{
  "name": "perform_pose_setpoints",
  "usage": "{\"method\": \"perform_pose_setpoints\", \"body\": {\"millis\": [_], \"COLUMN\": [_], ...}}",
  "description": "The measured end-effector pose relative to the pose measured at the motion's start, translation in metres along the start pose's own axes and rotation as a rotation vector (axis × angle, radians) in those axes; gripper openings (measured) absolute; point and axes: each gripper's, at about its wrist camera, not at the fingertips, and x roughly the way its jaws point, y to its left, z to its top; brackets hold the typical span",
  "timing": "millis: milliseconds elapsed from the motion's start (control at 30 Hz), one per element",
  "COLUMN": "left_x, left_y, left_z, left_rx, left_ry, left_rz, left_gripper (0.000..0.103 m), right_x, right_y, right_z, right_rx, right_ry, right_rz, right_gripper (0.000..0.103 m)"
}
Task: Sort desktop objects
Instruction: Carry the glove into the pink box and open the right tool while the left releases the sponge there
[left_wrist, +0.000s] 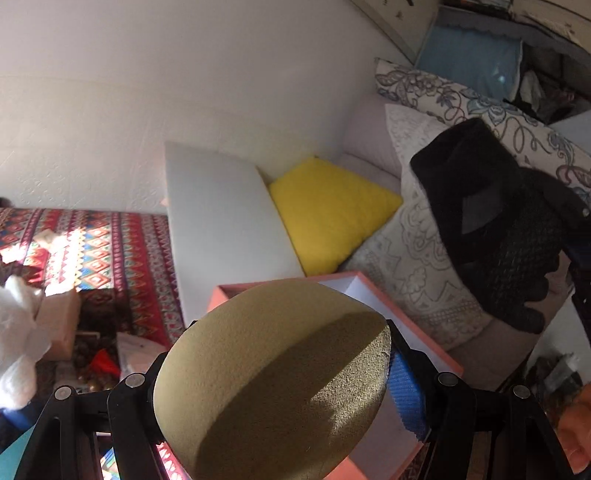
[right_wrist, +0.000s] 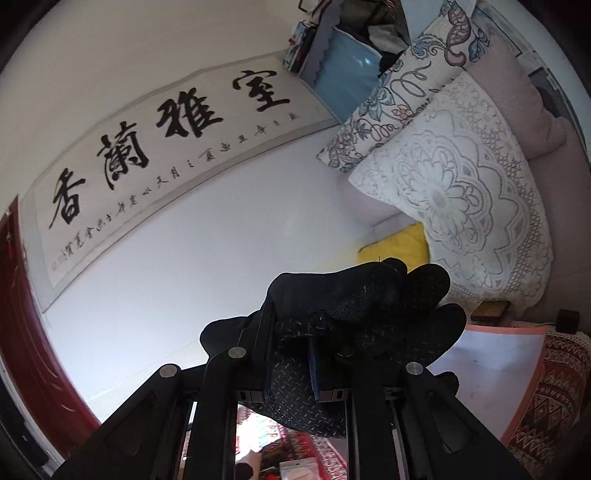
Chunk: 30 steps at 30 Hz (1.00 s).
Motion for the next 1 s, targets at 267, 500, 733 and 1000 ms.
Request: {"method": "perform_pose_setpoints", "body": {"millis": [267, 500, 733, 1000], "left_x": [0.095, 0.161, 0.167, 0.132], "left_y": [-0.057, -0.073, -0.063, -0.043], "left_z": [0.014, -0.002, -0.014, -0.008], "left_rx": [0.126, 0.182, 0.164, 0.156], "left_ry": [0.072, 0.189, 0.247, 0.215], "left_rz": [0.008, 0.056, 0.085, 0.139], "left_gripper": [0.076, 0.084, 0.095, 0.098], "right_x": [0.059, 0.109, 0.120, 0.105], "right_y": [-0.088, -0.147, -0.176, -0.142], "right_z": [-0.010, -0.037, -0.054, -0.050], "right_rx": [0.049, 0.146, 0.168, 0.108], "right_ry": [0.109, 0.274, 0.338, 0.286], "right_rz": [-0.147, -0.242, -0.460, -0.479], "right_gripper": [0.016, 0.030, 0.089, 0.089]}}
